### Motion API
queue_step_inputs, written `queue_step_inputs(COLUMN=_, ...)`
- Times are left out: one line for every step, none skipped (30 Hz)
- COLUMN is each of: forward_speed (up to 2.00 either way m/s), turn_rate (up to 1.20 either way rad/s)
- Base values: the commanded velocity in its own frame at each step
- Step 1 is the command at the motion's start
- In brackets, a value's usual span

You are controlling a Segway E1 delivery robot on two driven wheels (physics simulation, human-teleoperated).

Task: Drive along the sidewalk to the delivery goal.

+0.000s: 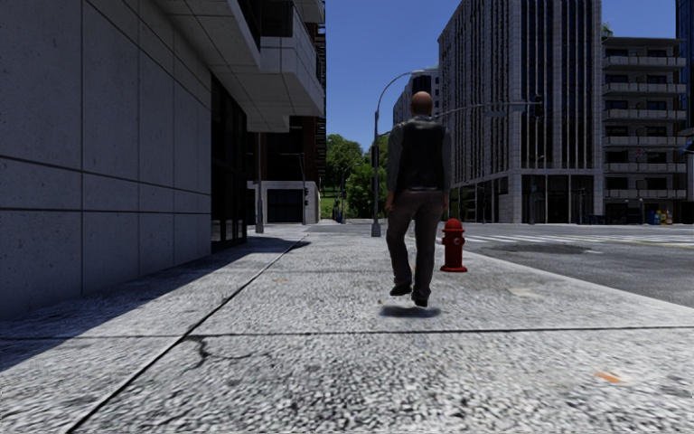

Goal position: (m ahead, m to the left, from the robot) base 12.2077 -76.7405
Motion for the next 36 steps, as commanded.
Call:
queue_step_inputs(forward_speed=0.83, turn_rate=0.00)
queue_step_inputs(forward_speed=0.83, turn_rate=0.00)
queue_step_inputs(forward_speed=0.83, turn_rate=0.00)
queue_step_inputs(forward_speed=0.83, turn_rate=0.00)
queue_step_inputs(forward_speed=0.83, turn_rate=0.00)
queue_step_inputs(forward_speed=0.83, turn_rate=0.00)
queue_step_inputs(forward_speed=0.85, turn_rate=0.00)
queue_step_inputs(forward_speed=0.88, turn_rate=0.00)
queue_step_inputs(forward_speed=0.89, turn_rate=0.00)
queue_step_inputs(forward_speed=0.89, turn_rate=0.00)
queue_step_inputs(forward_speed=0.89, turn_rate=0.00)
queue_step_inputs(forward_speed=0.90, turn_rate=0.00)
queue_step_inputs(forward_speed=0.90, turn_rate=0.00)
queue_step_inputs(forward_speed=0.90, turn_rate=0.00)
queue_step_inputs(forward_speed=0.90, turn_rate=0.00)
queue_step_inputs(forward_speed=0.90, turn_rate=0.00)
queue_step_inputs(forward_speed=0.91, turn_rate=0.00)
queue_step_inputs(forward_speed=0.91, turn_rate=0.00)
queue_step_inputs(forward_speed=0.94, turn_rate=0.00)
queue_step_inputs(forward_speed=0.99, turn_rate=0.00)
queue_step_inputs(forward_speed=0.99, turn_rate=0.00)
queue_step_inputs(forward_speed=1.03, turn_rate=0.00)
queue_step_inputs(forward_speed=1.03, turn_rate=0.00)
queue_step_inputs(forward_speed=1.04, turn_rate=0.00)
queue_step_inputs(forward_speed=1.04, turn_rate=0.00)
queue_step_inputs(forward_speed=1.05, turn_rate=0.00)
queue_step_inputs(forward_speed=1.05, turn_rate=0.00)
queue_step_inputs(forward_speed=1.05, turn_rate=0.00)
queue_step_inputs(forward_speed=1.05, turn_rate=0.00)
queue_step_inputs(forward_speed=1.05, turn_rate=0.00)
queue_step_inputs(forward_speed=1.05, turn_rate=0.00)
queue_step_inputs(forward_speed=1.05, turn_rate=0.00)
queue_step_inputs(forward_speed=1.05, turn_rate=0.00)
queue_step_inputs(forward_speed=1.05, turn_rate=0.00)
queue_step_inputs(forward_speed=1.05, turn_rate=0.00)
queue_step_inputs(forward_speed=1.05, turn_rate=0.00)
